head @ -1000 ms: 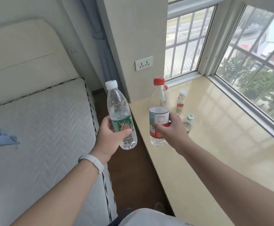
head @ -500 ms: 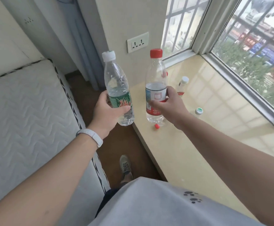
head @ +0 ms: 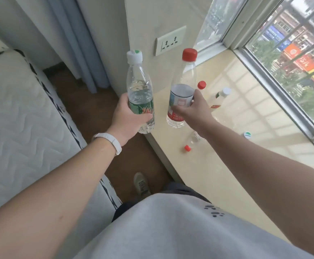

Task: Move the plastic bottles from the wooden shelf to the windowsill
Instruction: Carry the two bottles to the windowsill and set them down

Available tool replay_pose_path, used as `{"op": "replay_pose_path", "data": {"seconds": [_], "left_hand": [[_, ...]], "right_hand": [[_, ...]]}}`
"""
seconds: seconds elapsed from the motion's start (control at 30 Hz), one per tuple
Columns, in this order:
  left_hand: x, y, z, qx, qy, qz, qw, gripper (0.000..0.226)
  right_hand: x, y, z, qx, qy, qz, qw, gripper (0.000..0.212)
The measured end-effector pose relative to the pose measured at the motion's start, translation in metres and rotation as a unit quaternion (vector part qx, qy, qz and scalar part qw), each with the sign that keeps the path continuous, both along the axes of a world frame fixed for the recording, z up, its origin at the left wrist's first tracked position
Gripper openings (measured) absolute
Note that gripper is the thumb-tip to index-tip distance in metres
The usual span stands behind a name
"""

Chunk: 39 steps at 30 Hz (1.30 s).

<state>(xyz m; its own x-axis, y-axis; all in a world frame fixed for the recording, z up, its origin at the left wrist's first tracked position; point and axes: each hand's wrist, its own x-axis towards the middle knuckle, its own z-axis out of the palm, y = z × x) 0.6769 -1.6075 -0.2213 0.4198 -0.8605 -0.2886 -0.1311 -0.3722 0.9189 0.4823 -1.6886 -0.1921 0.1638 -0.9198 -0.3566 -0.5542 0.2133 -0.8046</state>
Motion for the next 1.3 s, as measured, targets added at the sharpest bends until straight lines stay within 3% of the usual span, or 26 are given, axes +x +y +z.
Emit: {"op": "replay_pose_path", "data": {"seconds": [0.23, 0.7, 1.3], "left_hand": [[0.007, -0.031, -0.053, 0.046, -0.006, -0.005, 0.999, 0.068], [-0.012, -0.092, -0.164, 0.099, -0.094, 0.008, 0.991, 0.070], [-0.009, -0.134, -0.227, 0.016, -0.132, 0.148, 0.980, 0.067]], "right_hand": [[0.011, -0.022, -0.049, 0.012, 0.019, -0.004, 1.000, 0.053], [0.028, -0.085, -0.170, 0.006, 0.002, -0.016, 1.000, 0.043], [0.061, -0.150, -0.242, -0.026, -0.019, 0.032, 0.999, 0.059]]}}
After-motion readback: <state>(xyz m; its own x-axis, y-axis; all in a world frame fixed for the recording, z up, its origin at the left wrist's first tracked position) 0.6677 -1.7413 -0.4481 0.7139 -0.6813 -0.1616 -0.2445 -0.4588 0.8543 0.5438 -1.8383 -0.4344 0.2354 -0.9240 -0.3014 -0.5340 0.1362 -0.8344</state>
